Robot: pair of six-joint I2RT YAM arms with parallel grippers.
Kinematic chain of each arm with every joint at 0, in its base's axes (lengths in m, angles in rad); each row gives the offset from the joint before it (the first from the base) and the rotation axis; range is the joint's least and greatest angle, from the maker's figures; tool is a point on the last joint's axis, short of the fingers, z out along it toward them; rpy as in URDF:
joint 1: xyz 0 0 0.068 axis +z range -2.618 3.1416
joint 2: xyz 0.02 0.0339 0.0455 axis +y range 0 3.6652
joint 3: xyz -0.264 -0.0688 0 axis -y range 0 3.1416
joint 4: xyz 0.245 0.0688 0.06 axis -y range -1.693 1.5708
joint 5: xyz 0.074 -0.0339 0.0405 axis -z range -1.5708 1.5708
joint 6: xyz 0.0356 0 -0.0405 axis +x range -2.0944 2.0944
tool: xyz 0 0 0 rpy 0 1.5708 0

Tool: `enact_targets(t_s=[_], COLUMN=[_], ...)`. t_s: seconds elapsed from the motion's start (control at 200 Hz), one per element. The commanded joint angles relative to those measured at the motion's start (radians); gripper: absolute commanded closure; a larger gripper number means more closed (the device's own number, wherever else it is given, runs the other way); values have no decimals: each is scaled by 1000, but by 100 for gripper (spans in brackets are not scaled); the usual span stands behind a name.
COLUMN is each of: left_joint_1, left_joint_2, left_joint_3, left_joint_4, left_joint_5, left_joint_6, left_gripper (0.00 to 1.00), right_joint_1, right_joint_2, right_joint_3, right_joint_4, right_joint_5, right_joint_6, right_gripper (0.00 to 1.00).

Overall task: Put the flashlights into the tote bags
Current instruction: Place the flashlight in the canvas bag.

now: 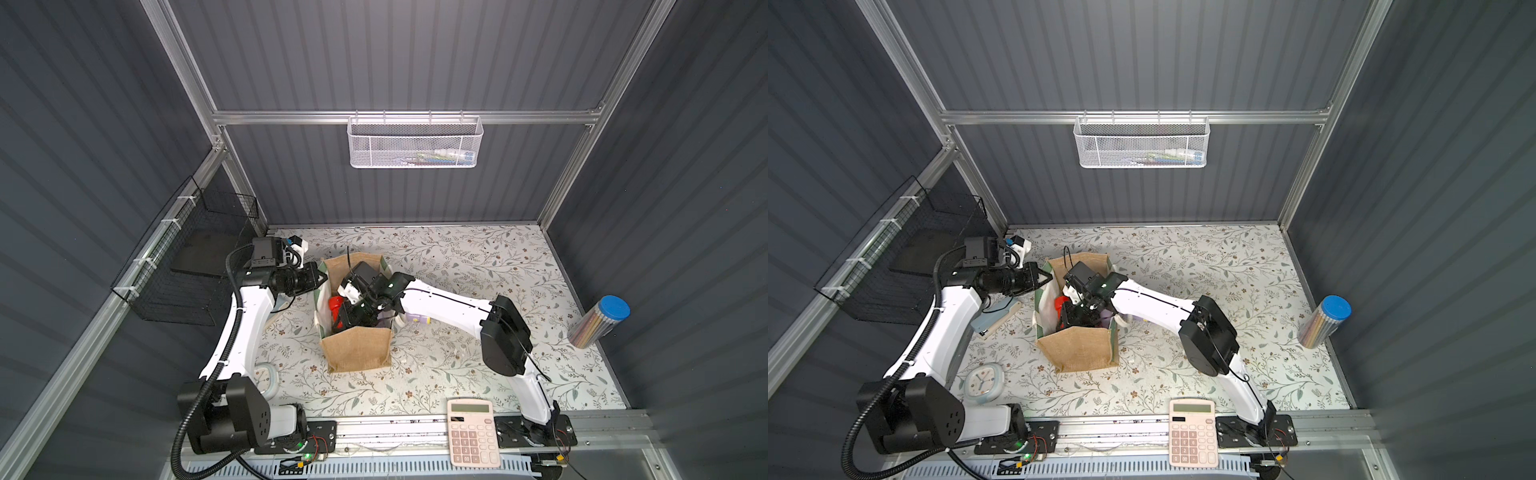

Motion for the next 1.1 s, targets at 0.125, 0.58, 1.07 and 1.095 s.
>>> enact_targets(t_s=[0.125, 0.58, 1.07, 1.095], left_joint_1=[1, 1, 1, 1], left_joint_2=[-15, -18, -15, -14], left_joint_3=[2, 8, 10, 10], left_joint_4=[10, 4, 1, 2], left_joint_5=[33, 24, 18, 17], left_joint_6=[2, 7, 7, 7], left_gripper=[100, 100, 100, 100], right_joint_1=[2, -26, -62, -67], right_joint_2=[11, -38, -13, -17], right_joint_3=[31, -84, -132, -140], right_joint_4=[-70, -135, -205, -212], right_joint_5=[-35, -4, 47, 61], right_joint_6=[-54, -95, -81, -83], right_gripper=[73, 72, 64, 64])
